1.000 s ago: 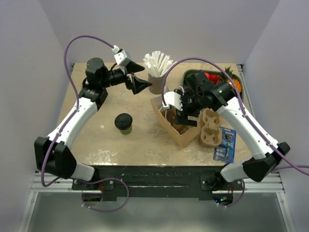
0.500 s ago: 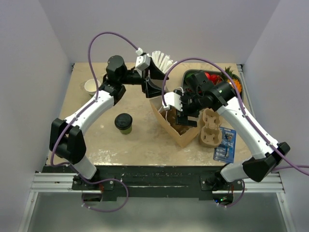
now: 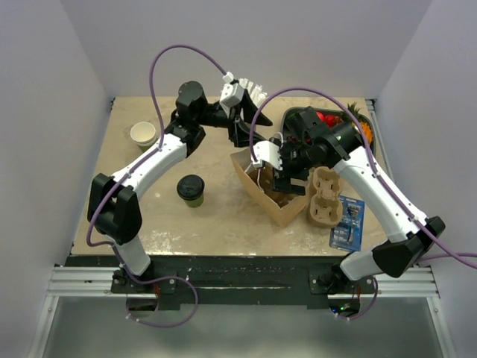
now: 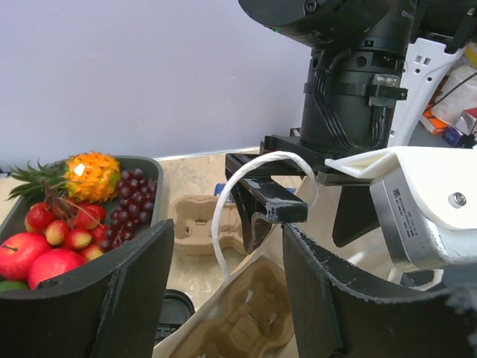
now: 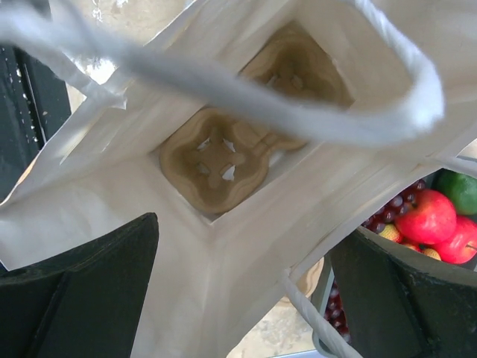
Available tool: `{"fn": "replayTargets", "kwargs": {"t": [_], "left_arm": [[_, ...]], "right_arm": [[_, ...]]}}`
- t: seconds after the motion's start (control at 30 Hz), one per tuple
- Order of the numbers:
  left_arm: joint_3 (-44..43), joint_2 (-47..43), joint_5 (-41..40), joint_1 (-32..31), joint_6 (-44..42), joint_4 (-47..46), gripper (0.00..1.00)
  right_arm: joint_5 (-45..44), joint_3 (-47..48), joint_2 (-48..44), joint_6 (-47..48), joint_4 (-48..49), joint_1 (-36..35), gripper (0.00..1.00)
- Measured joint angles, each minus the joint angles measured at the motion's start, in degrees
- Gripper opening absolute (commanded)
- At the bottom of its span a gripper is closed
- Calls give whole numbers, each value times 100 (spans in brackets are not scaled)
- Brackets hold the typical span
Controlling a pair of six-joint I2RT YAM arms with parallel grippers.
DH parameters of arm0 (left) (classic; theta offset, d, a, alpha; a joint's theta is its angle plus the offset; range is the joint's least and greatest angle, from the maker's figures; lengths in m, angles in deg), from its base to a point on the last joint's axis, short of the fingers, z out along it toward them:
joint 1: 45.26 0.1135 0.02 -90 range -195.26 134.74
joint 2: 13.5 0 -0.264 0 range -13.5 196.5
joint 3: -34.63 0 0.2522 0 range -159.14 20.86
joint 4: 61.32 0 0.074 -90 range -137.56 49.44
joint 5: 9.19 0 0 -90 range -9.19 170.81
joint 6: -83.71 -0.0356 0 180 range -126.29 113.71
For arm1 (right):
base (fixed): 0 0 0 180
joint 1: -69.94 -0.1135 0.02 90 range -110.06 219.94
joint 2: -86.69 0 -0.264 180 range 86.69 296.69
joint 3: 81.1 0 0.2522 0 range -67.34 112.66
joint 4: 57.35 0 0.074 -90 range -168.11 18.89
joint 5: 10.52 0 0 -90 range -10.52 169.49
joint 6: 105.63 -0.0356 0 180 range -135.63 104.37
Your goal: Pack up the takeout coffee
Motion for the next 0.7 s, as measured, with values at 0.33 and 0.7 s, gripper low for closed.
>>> {"fn": "replayTargets", "kwargs": {"t": [0.33, 0.7], "left_arm": [[4, 81, 317, -103, 380, -201, 6], [164, 81, 219, -66, 850, -699, 0]], "right_arm": [[26, 61, 2, -11, 59, -15, 95], [-22, 52, 9, -26, 63, -17, 98]]}}
